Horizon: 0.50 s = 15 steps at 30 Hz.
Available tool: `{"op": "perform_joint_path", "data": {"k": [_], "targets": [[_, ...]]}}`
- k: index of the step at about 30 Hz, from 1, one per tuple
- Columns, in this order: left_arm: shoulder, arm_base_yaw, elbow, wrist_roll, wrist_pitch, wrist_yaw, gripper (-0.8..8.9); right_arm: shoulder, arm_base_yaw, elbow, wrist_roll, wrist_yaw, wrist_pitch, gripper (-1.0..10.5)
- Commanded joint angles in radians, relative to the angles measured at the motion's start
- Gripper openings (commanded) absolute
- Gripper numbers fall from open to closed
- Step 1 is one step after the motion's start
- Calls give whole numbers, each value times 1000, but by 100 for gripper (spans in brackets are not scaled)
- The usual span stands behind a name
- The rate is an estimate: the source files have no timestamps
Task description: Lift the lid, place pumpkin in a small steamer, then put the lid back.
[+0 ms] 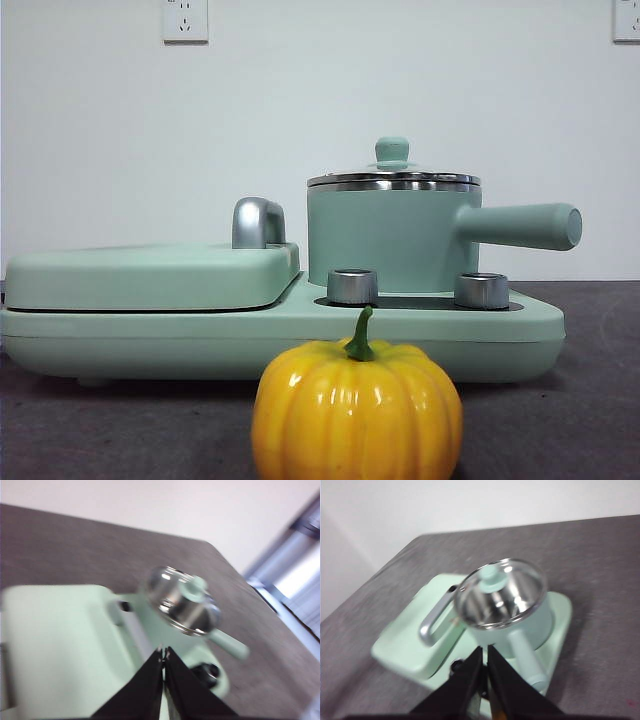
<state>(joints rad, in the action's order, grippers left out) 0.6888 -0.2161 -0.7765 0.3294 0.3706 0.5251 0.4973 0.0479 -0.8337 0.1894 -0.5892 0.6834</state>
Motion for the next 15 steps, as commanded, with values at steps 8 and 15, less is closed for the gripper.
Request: {"op": "perform_joint_path", "data": {"k": [8,15], "targets": [[79,-91,-94,-95,48,114,40,79,3,-77,-123,-146,56,12],[89,-127,-94,-105,55,114,337,79,3,-77,-122,-144,56,126]]}}
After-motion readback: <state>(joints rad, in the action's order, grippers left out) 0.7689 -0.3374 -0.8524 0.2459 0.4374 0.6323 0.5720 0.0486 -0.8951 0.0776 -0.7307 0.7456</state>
